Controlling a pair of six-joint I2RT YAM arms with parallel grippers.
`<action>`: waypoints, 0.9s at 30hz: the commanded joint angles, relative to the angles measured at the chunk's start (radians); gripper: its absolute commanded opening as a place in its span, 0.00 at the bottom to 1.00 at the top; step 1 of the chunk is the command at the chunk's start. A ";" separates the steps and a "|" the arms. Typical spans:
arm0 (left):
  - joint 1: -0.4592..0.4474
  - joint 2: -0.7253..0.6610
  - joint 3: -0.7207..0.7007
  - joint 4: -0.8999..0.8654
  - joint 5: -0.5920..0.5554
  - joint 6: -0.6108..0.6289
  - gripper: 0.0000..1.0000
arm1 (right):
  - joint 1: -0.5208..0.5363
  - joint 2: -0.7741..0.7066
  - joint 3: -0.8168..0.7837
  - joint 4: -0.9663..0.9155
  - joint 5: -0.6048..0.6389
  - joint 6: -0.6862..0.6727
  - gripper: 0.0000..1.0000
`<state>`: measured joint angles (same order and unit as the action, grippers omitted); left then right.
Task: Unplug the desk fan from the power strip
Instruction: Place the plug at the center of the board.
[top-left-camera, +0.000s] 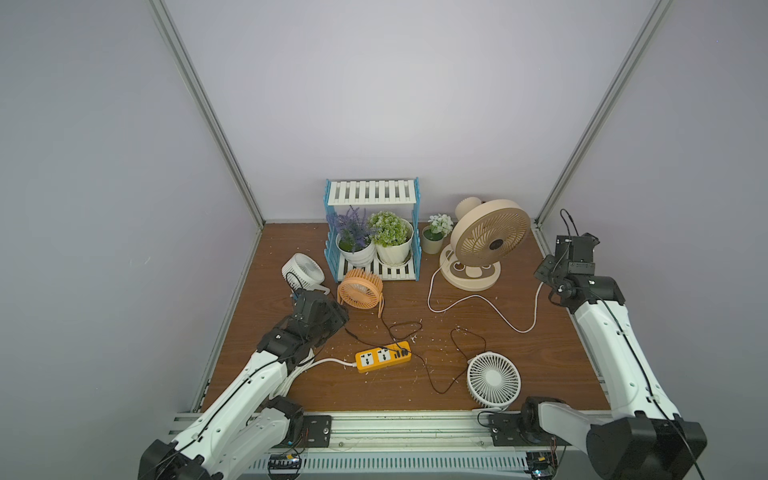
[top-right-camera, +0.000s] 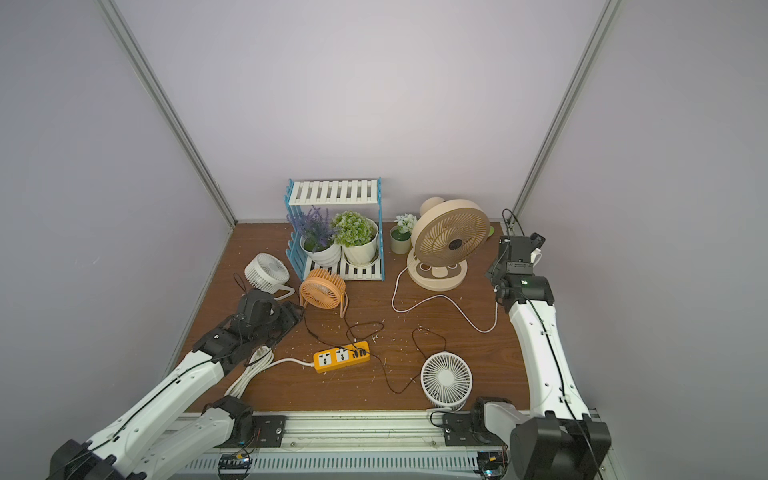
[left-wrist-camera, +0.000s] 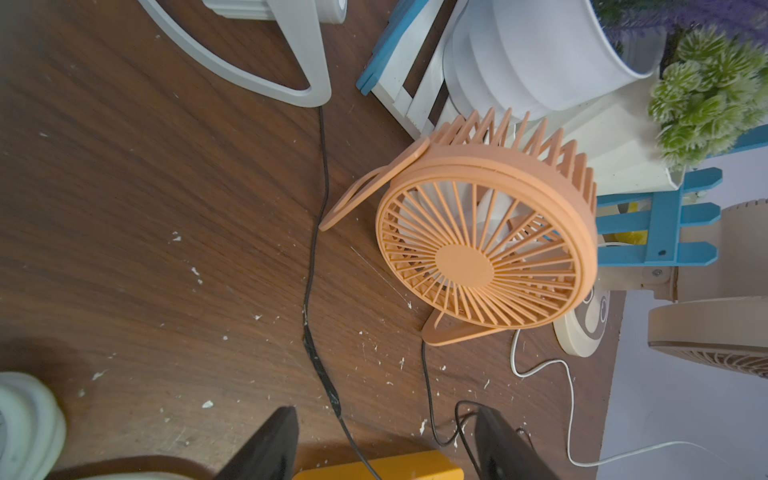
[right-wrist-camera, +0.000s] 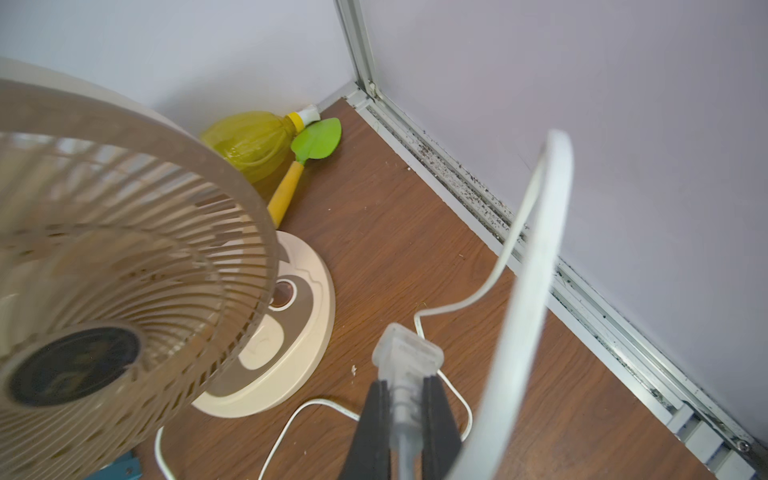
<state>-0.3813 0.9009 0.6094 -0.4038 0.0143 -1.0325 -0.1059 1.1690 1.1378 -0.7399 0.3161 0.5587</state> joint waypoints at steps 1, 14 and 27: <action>0.009 0.007 0.009 0.027 -0.022 -0.006 0.71 | -0.032 0.075 -0.055 0.139 -0.034 -0.003 0.02; 0.091 0.049 0.076 -0.085 0.030 0.084 0.75 | -0.041 0.317 0.024 0.116 -0.106 -0.055 0.94; 0.107 0.152 0.200 -0.284 0.200 0.315 0.84 | 0.301 -0.021 0.000 -0.107 -0.092 -0.128 0.98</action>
<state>-0.2871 1.0393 0.7811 -0.5850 0.1516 -0.8070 0.0929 1.2095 1.1675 -0.7643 0.2218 0.4507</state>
